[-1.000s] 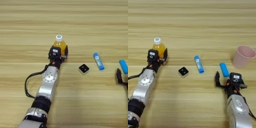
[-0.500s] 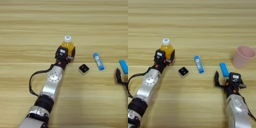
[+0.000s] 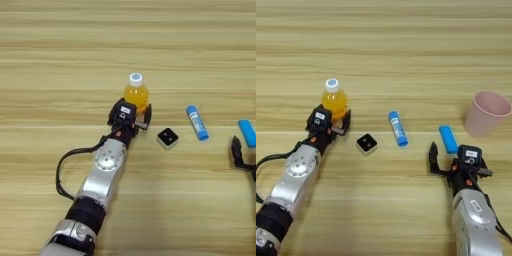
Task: Move the objects on the table
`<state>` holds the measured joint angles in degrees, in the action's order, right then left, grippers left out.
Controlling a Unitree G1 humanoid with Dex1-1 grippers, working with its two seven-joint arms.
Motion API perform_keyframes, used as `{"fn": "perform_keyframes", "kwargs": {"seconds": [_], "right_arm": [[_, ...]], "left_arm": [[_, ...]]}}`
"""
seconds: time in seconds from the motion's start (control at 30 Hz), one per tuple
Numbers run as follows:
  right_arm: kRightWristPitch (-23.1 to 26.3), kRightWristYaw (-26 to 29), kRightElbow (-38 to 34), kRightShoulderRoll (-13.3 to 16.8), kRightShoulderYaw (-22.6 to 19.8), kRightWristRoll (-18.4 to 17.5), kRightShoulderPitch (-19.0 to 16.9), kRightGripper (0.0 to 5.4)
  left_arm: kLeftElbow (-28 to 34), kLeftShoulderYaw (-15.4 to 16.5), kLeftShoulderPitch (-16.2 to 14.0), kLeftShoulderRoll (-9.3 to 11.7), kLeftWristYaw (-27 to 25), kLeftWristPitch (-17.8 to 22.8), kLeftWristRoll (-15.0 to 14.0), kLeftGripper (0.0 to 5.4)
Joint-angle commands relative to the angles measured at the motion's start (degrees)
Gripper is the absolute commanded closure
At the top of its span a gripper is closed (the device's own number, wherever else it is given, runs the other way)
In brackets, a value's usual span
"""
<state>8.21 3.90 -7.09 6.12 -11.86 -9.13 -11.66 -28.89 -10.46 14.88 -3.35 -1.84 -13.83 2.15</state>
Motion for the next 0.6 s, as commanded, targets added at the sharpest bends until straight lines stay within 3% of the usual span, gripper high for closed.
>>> {"fn": "perform_keyframes", "kwargs": {"seconds": [0.03,0.27,0.6], "right_arm": [[0.15,-0.34,-0.66,-0.12,0.1,0.24,-0.02,0.0],[0.12,-0.28,-0.61,-0.13,0.19,0.3,-0.1,0.0],[-0.27,-0.39,0.14,-0.26,0.35,0.7,0.3,0.0]], "left_arm": [[0.17,-0.22,-1.05,-2.34,0.34,1.15,0.17,0.69],[2.68,-0.23,-2.19,-1.97,0.1,1.54,-0.18,0.05],[11.67,-0.91,-7.43,-1.02,-3.75,7.51,-3.24,0.05]]}}
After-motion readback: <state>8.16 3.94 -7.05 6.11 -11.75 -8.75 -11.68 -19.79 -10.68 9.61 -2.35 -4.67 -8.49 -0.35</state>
